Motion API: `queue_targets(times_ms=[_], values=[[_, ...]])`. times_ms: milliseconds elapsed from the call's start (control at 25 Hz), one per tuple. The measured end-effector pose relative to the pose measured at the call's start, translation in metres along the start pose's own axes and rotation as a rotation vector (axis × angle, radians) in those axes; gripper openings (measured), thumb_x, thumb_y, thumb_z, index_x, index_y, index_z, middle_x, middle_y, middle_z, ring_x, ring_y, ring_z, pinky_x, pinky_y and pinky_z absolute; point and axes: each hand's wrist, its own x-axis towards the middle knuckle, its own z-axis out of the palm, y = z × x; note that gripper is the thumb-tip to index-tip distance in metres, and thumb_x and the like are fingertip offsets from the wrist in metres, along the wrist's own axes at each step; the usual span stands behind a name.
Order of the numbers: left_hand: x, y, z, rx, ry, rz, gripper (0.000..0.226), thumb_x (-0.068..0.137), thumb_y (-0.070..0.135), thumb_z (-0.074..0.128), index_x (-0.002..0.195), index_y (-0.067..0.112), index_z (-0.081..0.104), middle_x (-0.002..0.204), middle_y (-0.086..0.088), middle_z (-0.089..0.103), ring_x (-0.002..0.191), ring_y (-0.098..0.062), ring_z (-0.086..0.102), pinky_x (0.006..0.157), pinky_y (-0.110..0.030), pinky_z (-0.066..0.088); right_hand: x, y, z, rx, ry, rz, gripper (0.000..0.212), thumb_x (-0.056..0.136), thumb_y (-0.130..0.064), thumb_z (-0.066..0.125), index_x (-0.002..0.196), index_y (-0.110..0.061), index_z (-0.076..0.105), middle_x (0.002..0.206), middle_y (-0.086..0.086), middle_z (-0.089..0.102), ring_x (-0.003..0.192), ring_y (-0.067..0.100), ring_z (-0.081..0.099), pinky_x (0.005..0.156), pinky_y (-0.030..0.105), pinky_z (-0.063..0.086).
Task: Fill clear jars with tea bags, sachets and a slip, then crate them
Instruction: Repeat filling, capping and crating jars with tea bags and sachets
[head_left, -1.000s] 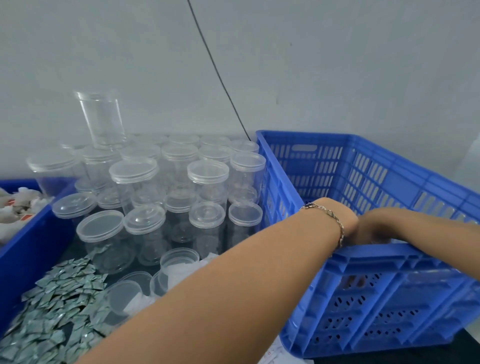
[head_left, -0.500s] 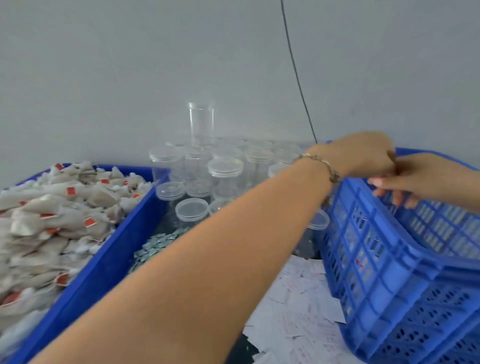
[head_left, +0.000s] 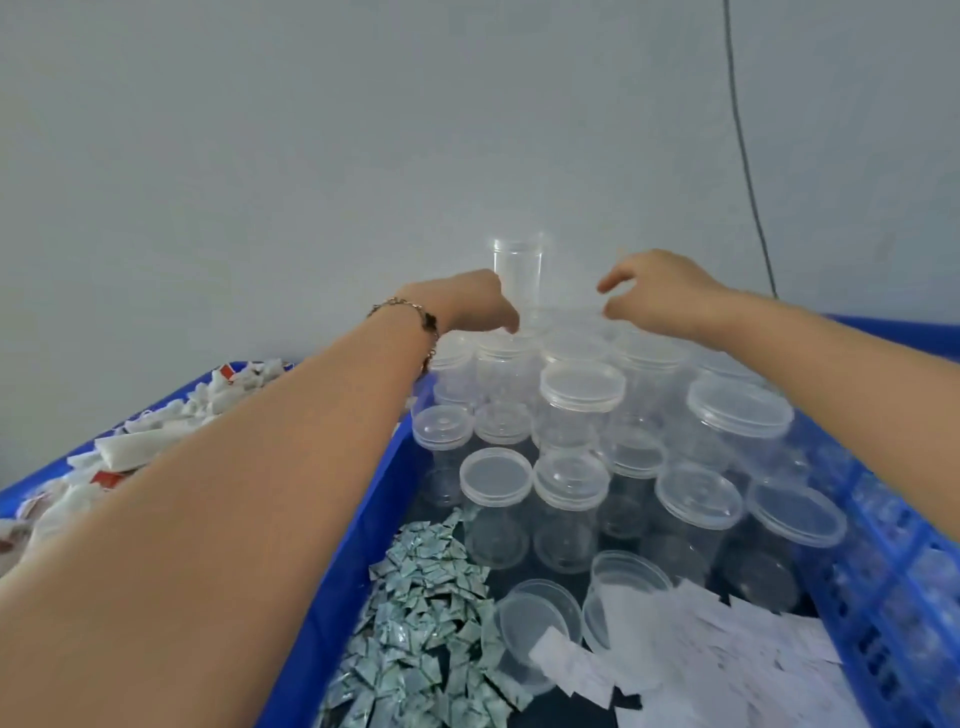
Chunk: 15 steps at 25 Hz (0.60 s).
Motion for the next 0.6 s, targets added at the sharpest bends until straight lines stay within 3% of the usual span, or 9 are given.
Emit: queue_targets(times_ms=[80,200,320,480,600], values=[[0.026,-0.015,0.009,-0.207,-0.011,-0.045,0.075,0.086,0.035,0.067,0.145,0.009,0.027,0.144,-0.010,0.040,0.124,-0.031,0.042,0.090,-0.034,0.033,0.033,-0.001,0.016,0.146,-0.013,0.069,0.050,0.086,-0.015,0.064,0.132,-0.003,0.050,0.139,0.010,0.047,0.121,0.025,0.049,0.090,0.029,0.040],[0.062,-0.018,0.019,-0.440,0.000,-0.057,0.102,0.082,0.032,0.072,0.152,0.013,0.001,0.153,-0.012,0.027,0.136,-0.033,0.032,0.092,-0.035,0.030,0.075,-0.003,0.040,0.484,-0.127,0.234,0.068,0.086,-0.018,0.065,0.143,-0.012,0.030,0.150,0.005,0.029,0.133,0.023,0.035,0.100,0.032,0.038],[0.084,-0.013,0.030,-0.619,0.058,-0.028,0.106,0.079,0.026,0.075,0.152,0.012,-0.001,0.153,-0.011,0.028,0.137,-0.031,0.032,0.108,-0.039,0.030,0.101,-0.003,0.063,0.673,-0.157,0.288,0.073,0.084,-0.010,0.061,0.145,-0.018,0.023,0.149,0.003,0.028,0.134,0.021,0.033,0.107,0.034,0.035],[0.073,-0.008,0.030,-0.692,0.205,0.017,0.100,0.079,0.021,0.075,0.152,0.012,0.006,0.149,-0.011,0.032,0.135,-0.028,0.036,0.104,-0.034,0.034,0.087,-0.015,0.061,0.763,-0.123,0.208,0.075,0.083,-0.001,0.052,0.148,-0.023,0.023,0.146,0.001,0.035,0.129,0.021,0.041,0.097,0.035,0.039],[0.025,0.002,0.020,-0.726,0.415,0.066,0.102,0.076,0.039,0.078,0.151,0.014,0.013,0.146,-0.007,0.037,0.132,-0.021,0.040,0.098,-0.025,0.038,0.039,-0.031,0.033,0.725,-0.011,0.133,0.066,0.086,-0.008,0.051,0.146,-0.026,0.027,0.115,-0.002,0.055,0.110,0.019,0.055,0.089,0.037,0.047]])
